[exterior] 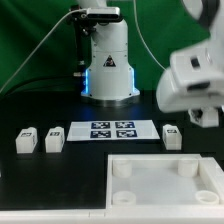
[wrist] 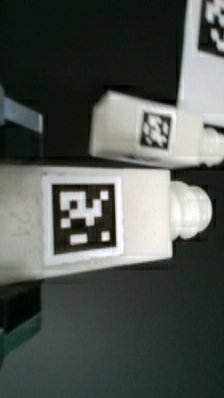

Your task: Assemble one leg

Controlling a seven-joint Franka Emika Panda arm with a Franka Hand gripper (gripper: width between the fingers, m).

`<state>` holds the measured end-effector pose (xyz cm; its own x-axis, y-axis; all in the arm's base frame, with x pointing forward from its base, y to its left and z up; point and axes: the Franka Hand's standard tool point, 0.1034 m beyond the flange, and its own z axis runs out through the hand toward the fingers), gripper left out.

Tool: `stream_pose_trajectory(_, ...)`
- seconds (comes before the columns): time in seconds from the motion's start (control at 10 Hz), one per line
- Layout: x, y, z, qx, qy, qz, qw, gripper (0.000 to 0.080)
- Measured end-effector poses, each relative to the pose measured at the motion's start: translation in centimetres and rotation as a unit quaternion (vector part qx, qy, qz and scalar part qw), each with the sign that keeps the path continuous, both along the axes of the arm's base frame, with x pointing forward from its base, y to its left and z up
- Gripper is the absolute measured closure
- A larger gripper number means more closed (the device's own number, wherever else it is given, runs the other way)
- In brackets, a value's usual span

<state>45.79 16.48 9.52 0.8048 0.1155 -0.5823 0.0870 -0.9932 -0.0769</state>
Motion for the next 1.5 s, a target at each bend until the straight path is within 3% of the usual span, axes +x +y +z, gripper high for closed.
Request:
stream_pose_trajectory(0.1,1.8,-0.7,2.1,0.009,-0.073,-0.005,0.997,0.0508)
stream_pose_trajectory(0.2,2.2,-1.1,3.3,0.013,-0.127,-0.005,0.992,0.0508)
stream_pose_trajectory(0.4,2.3,-1.0,2.7,0.025,-0.235,-0.011,0.972,0.0508)
stream_pose_trajectory(0.5,3.1,-1.3,3.1,0.039,-0.278,0.001,0.96,0.0508)
stream_pose_trajectory(0.7,9.1,-5.3,6.7,0.054,-0.387,0.019,0.92,0.0508)
stream_pose_trajectory(0.8,11.8,-6.5,7.7,0.057,-0.467,0.039,0.882,0.0508)
stream_pose_trajectory(0.9,12.9,-7.0,7.8,0.055,-0.515,0.039,0.855,0.0508)
stream_pose_trajectory(1.1,12.5,-8.1,7.6,0.043,-0.601,0.04,0.797,0.0508)
stream_pose_trajectory(1.2,12.4,-8.4,7.1,0.04,-0.615,0.039,0.786,0.0508)
stream_pose_trajectory(1.3,12.0,-8.7,6.0,0.039,-0.606,0.037,0.794,0.0508)
stream_pose_trajectory(1.4,11.8,-8.5,5.7,0.041,-0.589,0.038,0.806,0.0508)
stream_pose_trajectory(1.5,12.0,-8.5,5.9,0.041,-0.592,0.038,0.804,0.0508)
